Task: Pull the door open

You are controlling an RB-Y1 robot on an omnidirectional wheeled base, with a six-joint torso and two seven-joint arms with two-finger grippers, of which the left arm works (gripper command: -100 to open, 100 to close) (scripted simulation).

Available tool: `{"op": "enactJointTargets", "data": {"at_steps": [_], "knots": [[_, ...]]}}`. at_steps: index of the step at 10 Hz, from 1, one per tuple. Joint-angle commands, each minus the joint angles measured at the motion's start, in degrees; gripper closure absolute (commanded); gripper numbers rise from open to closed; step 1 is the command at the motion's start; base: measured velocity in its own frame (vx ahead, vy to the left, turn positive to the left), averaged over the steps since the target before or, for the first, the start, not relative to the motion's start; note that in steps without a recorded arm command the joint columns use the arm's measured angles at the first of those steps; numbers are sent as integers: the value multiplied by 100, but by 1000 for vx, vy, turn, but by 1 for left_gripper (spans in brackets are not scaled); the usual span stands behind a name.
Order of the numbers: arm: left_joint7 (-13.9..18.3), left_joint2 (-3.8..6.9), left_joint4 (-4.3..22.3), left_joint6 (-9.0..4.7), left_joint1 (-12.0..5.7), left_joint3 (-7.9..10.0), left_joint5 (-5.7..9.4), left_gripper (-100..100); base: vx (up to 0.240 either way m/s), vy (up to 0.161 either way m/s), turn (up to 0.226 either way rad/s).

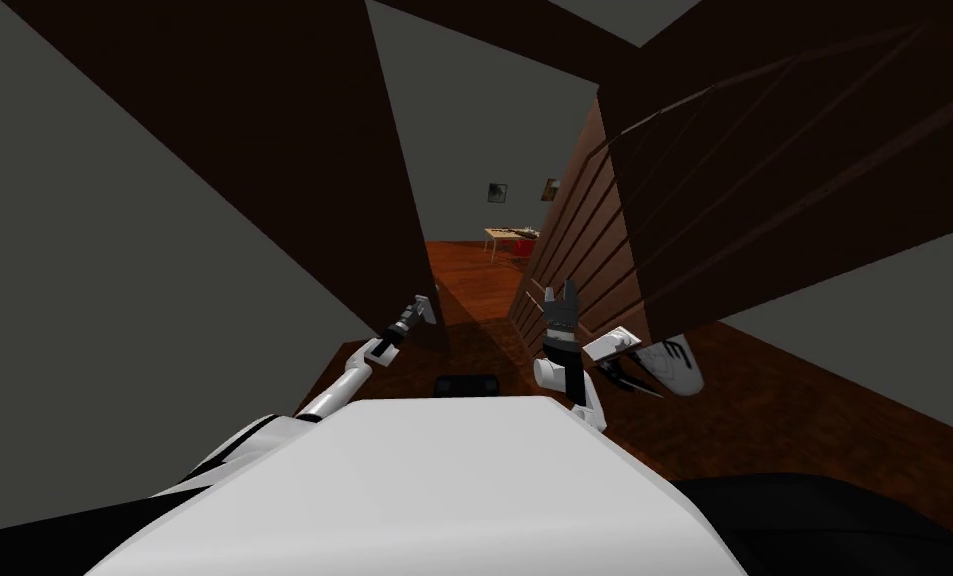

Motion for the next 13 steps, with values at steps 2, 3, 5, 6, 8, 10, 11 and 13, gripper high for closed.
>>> {"op": "enactJointTargets", "data": {"at_steps": [2, 3, 5, 6, 8, 10, 11, 13], "knots": [[162, 198, -59, -239, 121, -93, -32, 100, -154, 110, -87], [258, 315, -95, -380, 192, -149, -51, 100, -158, 126, -99], [411, 501, -151, -605, 306, -237, -81, 100, -163, 142, -71], [506, 617, -186, -746, 377, -291, -100, 100, -176, 118, -90], [639, 780, -235, -942, 476, -368, -127, 100, -172, 134, -56], [657, 783, -128, -1066, 458, -413, -156, 100, -102, 66, -56], [681, 813, -112, -1123, 465, -424, -164, 100, -155, 136, -111], [764, 918, -58, -1323, 487, -459, -189, 100, -158, 166, -112]]}}
